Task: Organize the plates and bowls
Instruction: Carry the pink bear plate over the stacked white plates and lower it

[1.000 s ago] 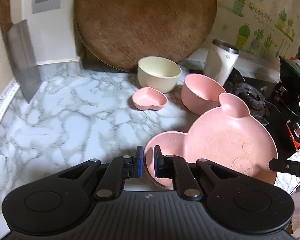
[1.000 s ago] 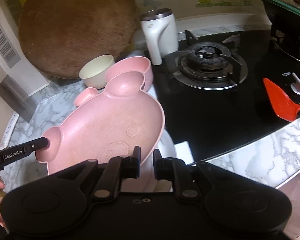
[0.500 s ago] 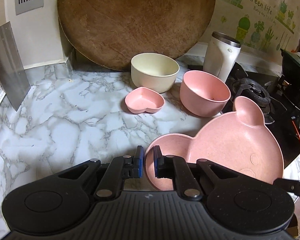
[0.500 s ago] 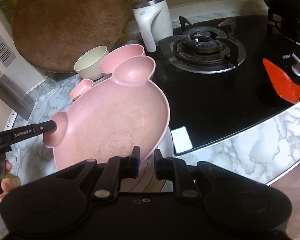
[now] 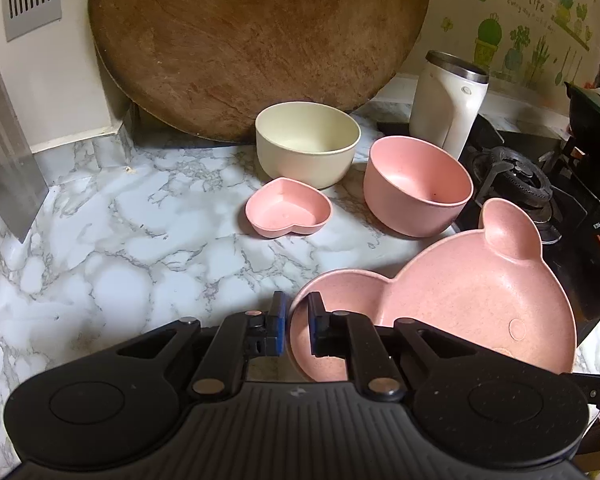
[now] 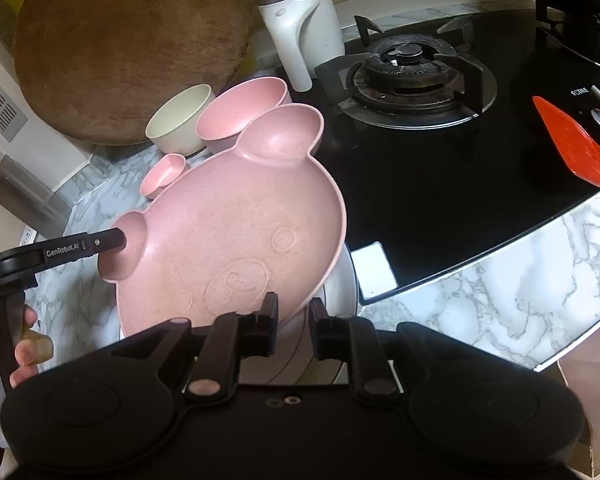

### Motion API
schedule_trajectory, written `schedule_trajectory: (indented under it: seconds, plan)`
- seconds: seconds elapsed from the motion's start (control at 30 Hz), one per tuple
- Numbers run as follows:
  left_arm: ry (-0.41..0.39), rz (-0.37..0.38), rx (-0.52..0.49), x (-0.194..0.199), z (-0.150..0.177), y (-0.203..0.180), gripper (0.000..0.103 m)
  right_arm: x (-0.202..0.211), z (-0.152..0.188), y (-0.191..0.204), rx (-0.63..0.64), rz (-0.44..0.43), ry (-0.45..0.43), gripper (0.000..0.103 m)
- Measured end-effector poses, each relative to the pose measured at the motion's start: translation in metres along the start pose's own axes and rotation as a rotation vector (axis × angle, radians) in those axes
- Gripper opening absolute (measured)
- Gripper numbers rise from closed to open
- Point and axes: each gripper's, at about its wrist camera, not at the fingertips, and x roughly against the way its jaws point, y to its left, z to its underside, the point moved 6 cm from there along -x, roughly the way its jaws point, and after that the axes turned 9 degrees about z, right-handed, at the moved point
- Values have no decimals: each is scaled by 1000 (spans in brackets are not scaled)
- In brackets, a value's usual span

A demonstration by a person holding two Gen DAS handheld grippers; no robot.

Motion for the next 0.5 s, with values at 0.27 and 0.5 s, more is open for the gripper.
schedule_trajectory:
  seconds: [0.27,0.5]
  plan:
    - [8,2,1,8,11,9,11,-3,8,5,23,-22,18,17]
    - [7,-3,-28,17,15,10,11,-5,11,6,19,-20,22,17]
